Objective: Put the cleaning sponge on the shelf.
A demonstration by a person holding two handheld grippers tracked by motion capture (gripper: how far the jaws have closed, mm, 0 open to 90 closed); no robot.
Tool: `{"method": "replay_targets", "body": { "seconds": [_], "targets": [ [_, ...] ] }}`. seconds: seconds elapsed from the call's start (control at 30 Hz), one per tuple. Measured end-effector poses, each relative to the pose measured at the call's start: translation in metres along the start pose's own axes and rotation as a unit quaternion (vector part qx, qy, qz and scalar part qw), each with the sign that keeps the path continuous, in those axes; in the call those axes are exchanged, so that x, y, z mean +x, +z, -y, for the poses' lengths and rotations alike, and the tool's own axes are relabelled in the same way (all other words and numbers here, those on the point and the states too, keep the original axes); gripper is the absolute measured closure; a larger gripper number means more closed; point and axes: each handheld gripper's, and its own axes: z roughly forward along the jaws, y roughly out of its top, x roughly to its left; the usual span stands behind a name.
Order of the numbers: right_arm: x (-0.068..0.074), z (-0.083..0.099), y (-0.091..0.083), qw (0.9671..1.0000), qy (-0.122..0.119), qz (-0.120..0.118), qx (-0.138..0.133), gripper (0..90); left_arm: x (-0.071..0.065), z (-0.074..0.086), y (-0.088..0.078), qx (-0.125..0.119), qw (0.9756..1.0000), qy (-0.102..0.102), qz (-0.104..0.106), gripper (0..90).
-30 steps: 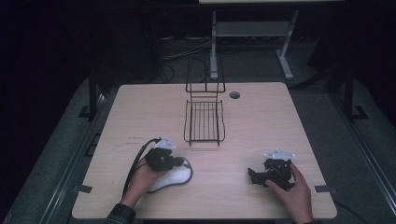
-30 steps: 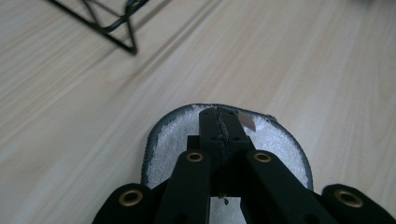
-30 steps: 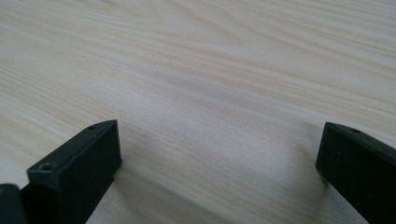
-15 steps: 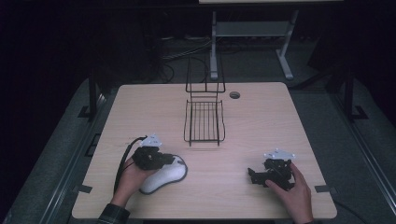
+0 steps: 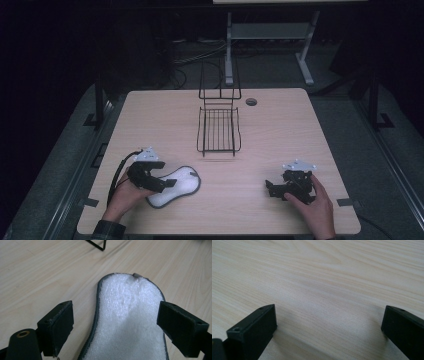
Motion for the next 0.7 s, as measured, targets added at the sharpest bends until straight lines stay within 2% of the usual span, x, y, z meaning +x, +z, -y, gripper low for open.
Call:
{"method": "replay_targets", "body": {
  "seconds": [0.3,0.43,0.7],
  "targets": [
    [0.000,0.000,0.000,1.0000,0.000,0.000,0.000,0.0,-0.004,0.006,0.013,0.026,0.9994,0.017,0.018,12.7],
    [0.000,0.000,0.000,1.0000,0.000,0.000,0.000,0.0,-0.006,0.006,0.018,0.039,0.9987,0.029,0.015,12.7],
    [0.000,0.000,0.000,1.0000,0.000,0.000,0.000,0.0,-0.006,0.007,0.021,0.050,0.9981,0.034,0.015,12.6]
  ]
}}
